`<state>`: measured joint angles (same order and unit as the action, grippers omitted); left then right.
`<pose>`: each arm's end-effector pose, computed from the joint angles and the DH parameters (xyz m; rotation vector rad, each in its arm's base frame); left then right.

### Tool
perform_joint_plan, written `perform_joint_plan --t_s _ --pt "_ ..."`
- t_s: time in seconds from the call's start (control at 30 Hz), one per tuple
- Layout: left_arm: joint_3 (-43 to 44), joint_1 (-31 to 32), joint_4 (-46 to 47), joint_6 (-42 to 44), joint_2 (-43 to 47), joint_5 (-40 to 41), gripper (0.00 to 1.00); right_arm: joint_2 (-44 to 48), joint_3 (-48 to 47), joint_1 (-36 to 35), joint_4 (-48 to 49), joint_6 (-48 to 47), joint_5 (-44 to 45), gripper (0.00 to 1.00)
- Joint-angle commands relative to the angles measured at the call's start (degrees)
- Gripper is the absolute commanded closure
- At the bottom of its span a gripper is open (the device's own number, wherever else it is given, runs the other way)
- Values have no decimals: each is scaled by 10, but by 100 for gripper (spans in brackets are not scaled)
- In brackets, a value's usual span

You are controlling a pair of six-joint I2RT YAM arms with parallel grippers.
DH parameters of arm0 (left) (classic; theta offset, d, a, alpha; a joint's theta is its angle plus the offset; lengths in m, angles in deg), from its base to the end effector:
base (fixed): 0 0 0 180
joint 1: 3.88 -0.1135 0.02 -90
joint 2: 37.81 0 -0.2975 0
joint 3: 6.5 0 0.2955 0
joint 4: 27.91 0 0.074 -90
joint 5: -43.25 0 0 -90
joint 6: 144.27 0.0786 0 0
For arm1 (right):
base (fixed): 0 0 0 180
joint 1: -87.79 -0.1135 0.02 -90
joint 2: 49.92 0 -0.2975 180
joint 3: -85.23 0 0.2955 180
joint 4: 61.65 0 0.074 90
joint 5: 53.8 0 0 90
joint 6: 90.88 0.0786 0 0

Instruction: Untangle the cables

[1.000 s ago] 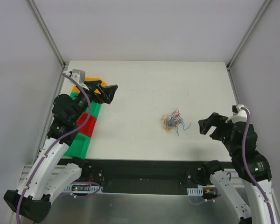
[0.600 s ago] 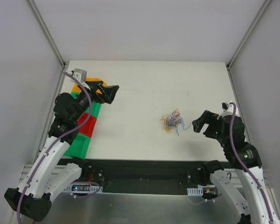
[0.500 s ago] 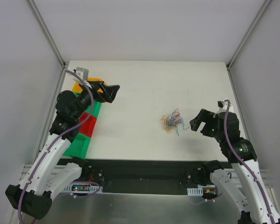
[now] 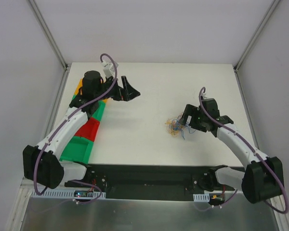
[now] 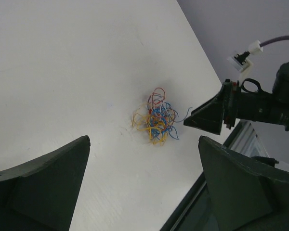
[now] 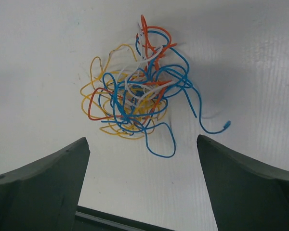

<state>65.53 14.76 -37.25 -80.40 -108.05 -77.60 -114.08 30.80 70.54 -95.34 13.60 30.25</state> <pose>0.3235 -0.1517 0.3841 0.3070 1.7687 -1.0274 0.2766 0.0944 0.2267 -0.1097 2.3551 0.3952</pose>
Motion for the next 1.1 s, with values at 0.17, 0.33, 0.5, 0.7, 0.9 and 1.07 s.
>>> perform_joint_plan --t_s 0.17,0.33,0.5,0.7,0.9,1.07 --pt "73 -8 -52 -87 -123 -175 12 -131 -50 -60 97 42 -10 15" --pt "83 -7 -52 -115 -160 -219 15 -183 -50 -103 113 46 10 28" --pt "84 -6 -51 -127 -178 -223 19 -196 -45 -139 129 42 10 61" --pt "89 7 -52 -142 -220 -242 27 -154 -22 -185 149 42 24 99" --pt "91 39 -53 -145 -270 -253 36 -120 -19 -221 156 42 34 99" --pt "95 70 -52 -147 -307 -261 36 -96 -25 -243 156 52 27 99"
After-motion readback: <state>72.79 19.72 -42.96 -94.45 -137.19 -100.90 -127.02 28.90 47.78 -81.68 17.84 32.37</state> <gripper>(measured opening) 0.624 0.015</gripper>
